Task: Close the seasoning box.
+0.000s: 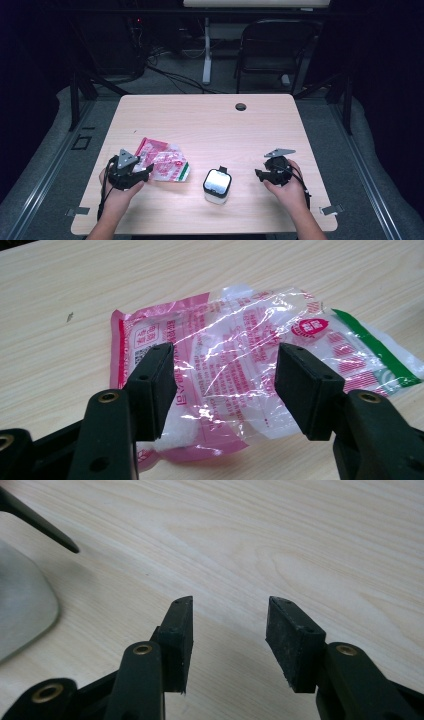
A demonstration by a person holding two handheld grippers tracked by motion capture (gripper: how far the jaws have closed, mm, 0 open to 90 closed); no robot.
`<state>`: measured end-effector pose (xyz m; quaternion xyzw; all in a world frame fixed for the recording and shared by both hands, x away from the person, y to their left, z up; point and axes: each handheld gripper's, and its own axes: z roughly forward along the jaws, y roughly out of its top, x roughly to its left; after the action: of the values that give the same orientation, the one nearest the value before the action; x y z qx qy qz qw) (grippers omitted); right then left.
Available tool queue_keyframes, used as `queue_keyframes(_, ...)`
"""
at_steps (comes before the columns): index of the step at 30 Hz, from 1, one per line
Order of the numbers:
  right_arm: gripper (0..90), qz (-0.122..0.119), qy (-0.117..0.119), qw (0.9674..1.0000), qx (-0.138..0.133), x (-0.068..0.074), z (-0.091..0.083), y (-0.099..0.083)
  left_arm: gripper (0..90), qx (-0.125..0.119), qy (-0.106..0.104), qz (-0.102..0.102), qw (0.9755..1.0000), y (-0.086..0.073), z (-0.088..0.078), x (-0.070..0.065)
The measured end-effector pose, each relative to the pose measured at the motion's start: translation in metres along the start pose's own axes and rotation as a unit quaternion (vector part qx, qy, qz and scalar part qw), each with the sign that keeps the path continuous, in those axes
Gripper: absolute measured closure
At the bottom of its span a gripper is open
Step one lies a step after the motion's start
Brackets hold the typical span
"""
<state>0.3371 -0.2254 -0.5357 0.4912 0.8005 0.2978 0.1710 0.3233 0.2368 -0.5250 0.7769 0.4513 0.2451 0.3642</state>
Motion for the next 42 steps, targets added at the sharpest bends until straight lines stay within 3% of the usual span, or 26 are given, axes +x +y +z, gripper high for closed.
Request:
queue_keyframes(8, 53.1, 0.026, -0.02, 0.9994, 0.006, -0.017, 0.01, -0.009, 41.5, 0.005, 0.007, -0.011, 0.9999, -0.004, 0.002, 0.009)
queue_keyframes(18, 51.8, 0.043, -0.019, 0.9988, 0.01, -0.022, 0.016, -0.014, 41.5, 0.012, 0.012, -0.022, 0.9996, -0.008, 0.005, 0.017)
queue_keyframes(31, 50.5, 0.018, -0.023, 0.9996, 0.007, -0.013, 0.018, -0.012, 41.5, 0.015, 0.016, -0.034, 0.9992, -0.012, 0.007, 0.023)
queue_keyframes(42, 49.6, 0.012, -0.023, 0.9996, 0.01, -0.009, 0.02, -0.012, 41.4, 0.018, 0.017, -0.035, 0.9991, -0.012, 0.006, 0.024)
